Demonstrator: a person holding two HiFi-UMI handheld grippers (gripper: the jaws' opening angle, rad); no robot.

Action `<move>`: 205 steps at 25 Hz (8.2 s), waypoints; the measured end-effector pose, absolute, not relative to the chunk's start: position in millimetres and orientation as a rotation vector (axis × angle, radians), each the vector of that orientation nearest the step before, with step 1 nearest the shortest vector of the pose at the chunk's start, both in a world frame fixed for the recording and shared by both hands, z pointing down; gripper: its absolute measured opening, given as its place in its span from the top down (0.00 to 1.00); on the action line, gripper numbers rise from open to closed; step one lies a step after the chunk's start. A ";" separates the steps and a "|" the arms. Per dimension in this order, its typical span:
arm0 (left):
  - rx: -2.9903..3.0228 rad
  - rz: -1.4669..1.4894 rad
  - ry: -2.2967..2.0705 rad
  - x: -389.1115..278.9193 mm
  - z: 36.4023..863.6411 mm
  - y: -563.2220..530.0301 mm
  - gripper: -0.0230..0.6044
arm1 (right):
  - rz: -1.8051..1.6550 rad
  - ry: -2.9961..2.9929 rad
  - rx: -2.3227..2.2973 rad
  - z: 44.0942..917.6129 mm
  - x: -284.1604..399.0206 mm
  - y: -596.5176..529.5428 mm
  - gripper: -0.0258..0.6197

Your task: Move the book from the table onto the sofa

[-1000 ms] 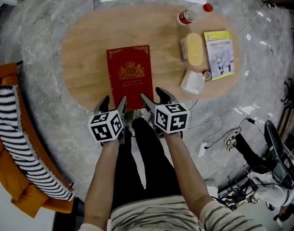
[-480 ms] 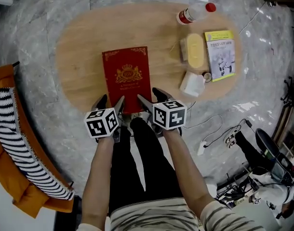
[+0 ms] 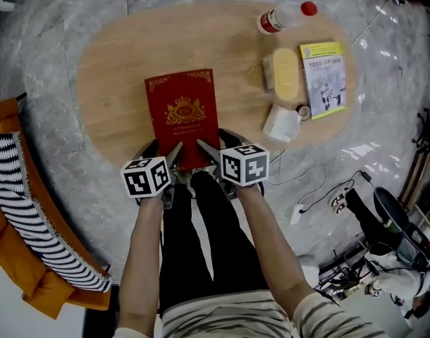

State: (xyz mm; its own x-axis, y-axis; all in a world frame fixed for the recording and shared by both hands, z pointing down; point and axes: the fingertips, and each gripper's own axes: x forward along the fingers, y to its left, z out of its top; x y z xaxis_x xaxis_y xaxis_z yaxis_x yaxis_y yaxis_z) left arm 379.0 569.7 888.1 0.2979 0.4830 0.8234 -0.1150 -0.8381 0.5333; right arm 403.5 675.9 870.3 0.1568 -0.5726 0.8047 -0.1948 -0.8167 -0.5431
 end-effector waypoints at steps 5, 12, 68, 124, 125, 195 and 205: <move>2.045 1.572 0.357 379.4 890.9 571.7 0.45 | -1.715 0.751 -2.094 877.7 401.1 675.0 0.48; 2.010 1.569 0.386 380.1 894.3 574.1 0.44 | -1.730 0.756 -2.089 883.3 399.5 670.4 0.48; 2.076 1.431 0.233 335.7 765.9 560.1 0.37 | -1.668 0.923 -2.215 757.8 371.7 646.1 0.45; 2.285 0.875 -0.289 187.7 418.7 379.9 0.37 | -1.368 1.746 -2.320 408.3 256.5 439.1 0.45; 2.283 0.862 -0.309 182.9 416.1 373.6 0.37 | -1.365 1.770 -2.312 405.9 252.6 431.6 0.45; 1.726 0.360 -1.240 -184.4 434.3 -15.9 0.37 | -1.374 3.027 -1.404 423.2 -98.9 -43.2 0.45; 1.688 0.349 -1.285 -158.0 430.5 -156.5 0.37 | -1.382 3.076 -1.316 420.8 -73.3 -188.0 0.45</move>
State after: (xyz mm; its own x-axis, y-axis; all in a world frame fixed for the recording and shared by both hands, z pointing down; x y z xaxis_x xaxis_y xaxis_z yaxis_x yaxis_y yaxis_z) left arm -158.0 -156.5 430.5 0.4065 -0.5904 0.6973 -0.8619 0.0053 0.5070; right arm -73.3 -188.0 420.8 -0.6380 -0.4074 0.6535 -0.7591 0.4753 -0.4448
